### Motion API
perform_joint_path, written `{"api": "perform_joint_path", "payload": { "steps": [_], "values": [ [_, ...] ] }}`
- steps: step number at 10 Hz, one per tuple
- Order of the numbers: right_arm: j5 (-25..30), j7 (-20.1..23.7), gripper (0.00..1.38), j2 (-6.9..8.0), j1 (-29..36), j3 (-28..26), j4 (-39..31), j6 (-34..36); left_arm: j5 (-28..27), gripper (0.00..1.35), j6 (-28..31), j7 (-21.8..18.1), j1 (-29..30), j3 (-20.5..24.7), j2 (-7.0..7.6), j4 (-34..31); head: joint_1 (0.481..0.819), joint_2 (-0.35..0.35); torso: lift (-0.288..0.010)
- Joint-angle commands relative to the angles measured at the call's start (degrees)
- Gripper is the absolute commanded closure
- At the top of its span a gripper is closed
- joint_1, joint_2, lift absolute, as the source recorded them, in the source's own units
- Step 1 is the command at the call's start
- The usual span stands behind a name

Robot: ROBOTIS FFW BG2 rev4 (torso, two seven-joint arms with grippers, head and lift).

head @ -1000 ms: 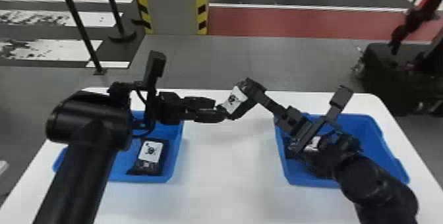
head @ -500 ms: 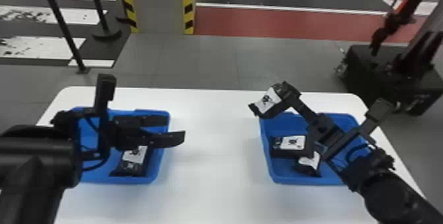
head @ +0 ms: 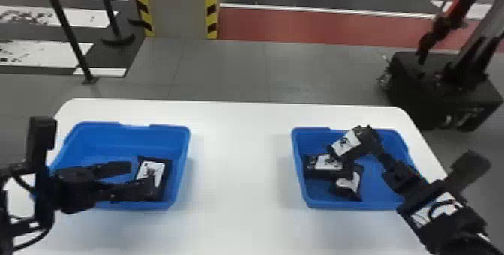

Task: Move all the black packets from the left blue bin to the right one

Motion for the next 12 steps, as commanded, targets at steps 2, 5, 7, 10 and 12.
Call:
{"api": "perform_joint_path", "payload": {
  "steps": [2, 5, 7, 10, 12],
  "values": [
    [1.0, -2.7, 1.27, -0.45, 1.9, -3.4, -2.1, -0.8, -0.1, 0.12, 0.9, 0.0, 1.3, 0.8, 0.20, -0.8, 0.695, -0.110, -0.110],
    [1.6, -3.3, 0.08, -0.18, 3.9, -3.3, -4.5, 3.9, -4.1, 0.12, 2.5, 1.0, 1.7, 3.2, -0.68, -3.2, 0.695, -0.127, -0.110],
    [2.8, -3.7, 0.16, 1.49, 7.8, -3.2, -12.6, 3.1, -6.6, 0.12, 4.8, 2.5, 1.0, 3.9, -0.59, -3.9, 0.695, -0.085, -0.110],
    [2.8, -2.7, 0.28, 3.42, 9.2, -2.4, -19.1, 5.1, -8.9, 0.12, 9.8, 3.8, -5.0, -0.7, 0.38, 3.4, 0.695, -0.040, -0.110],
    [2.6, -1.4, 0.28, 3.42, 9.1, -1.1, -22.9, 8.0, -8.4, 0.12, 9.6, 3.9, -10.9, -4.8, 0.82, 12.5, 0.695, -0.033, -0.110]
  ]
}}
